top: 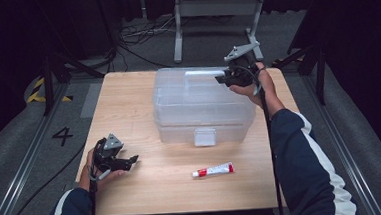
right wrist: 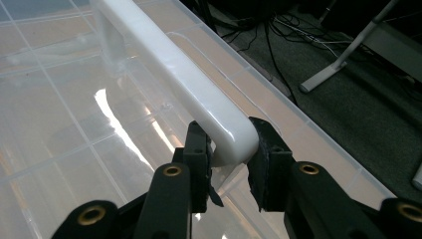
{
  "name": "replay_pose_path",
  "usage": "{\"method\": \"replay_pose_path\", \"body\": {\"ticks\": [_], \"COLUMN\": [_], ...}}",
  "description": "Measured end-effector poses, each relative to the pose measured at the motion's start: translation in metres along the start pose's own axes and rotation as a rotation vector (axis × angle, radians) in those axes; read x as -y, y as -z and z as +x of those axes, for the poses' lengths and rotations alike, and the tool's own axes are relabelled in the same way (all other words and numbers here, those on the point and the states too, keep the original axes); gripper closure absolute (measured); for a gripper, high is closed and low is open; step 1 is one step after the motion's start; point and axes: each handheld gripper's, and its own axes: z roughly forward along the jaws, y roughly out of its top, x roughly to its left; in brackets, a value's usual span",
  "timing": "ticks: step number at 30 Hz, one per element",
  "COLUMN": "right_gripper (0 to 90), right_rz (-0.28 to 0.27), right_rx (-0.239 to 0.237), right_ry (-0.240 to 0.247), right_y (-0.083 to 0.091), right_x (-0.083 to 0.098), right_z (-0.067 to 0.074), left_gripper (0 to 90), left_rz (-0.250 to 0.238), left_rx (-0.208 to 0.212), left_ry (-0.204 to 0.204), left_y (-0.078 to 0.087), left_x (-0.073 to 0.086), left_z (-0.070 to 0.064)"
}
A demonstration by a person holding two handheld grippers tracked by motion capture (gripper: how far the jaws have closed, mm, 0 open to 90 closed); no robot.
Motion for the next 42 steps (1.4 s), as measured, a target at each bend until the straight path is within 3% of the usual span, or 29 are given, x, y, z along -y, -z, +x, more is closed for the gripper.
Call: {"method": "replay_pose_path", "body": {"ticks": [3, 6, 8, 11, 15, 20, 25, 28, 36, 42], "right_gripper": [72.7, 72.6, 72.6, 72.4, 72.4, 72.4, 72.5, 72.5, 72.3, 68.2], "right_rz": [0.006, 0.009, 0.014, 0.026, 0.033, 0.035, 0.034, 0.032, 0.022, -0.011], "right_rx": [-0.005, -0.002, 0.0, 0.002, 0.007, 0.007, 0.006, 0.004, 0.006, 0.037], "right_ry": [-0.005, -0.006, -0.008, -0.003, -0.001, 0.001, -0.001, -0.004, -0.006, -0.01], "right_y": [0.0, 0.0, 0.0, 0.0, 0.0, 0.001, 0.001, 0.001, 0.0, 0.01], "right_x": [-0.002, -0.004, -0.005, -0.008, -0.01, -0.01, -0.01, -0.01, -0.008, -0.008], "right_z": [-0.002, -0.003, -0.004, -0.005, -0.004, -0.005, -0.005, -0.005, -0.005, -0.003], "left_gripper": [34.0, 45.5, 55.7, 70.2, 80.3, 89.3, 89.6, 89.7, 89.9, 89.9], "left_rz": [-0.027, -0.076, -0.142, -0.227, -0.27, -0.301, -0.292, -0.288, -0.308, -0.325], "left_rx": [0.013, 0.016, 0.045, 0.047, 0.05, 0.096, 0.116, 0.105, 0.106, 0.107], "left_ry": [-0.001, 0.0, 0.003, -0.015, -0.033, -0.067, -0.086, -0.101, -0.084, -0.078], "left_y": [0.004, 0.009, 0.014, 0.021, 0.021, 0.013, 0.005, 0.001, -0.006, -0.004], "left_x": [-0.007, -0.019, -0.03, -0.049, -0.065, -0.083, -0.09, -0.095, -0.1, -0.1], "left_z": [0.001, 0.001, 0.0, -0.003, -0.006, -0.016, -0.024, -0.029, -0.029, -0.029]}}
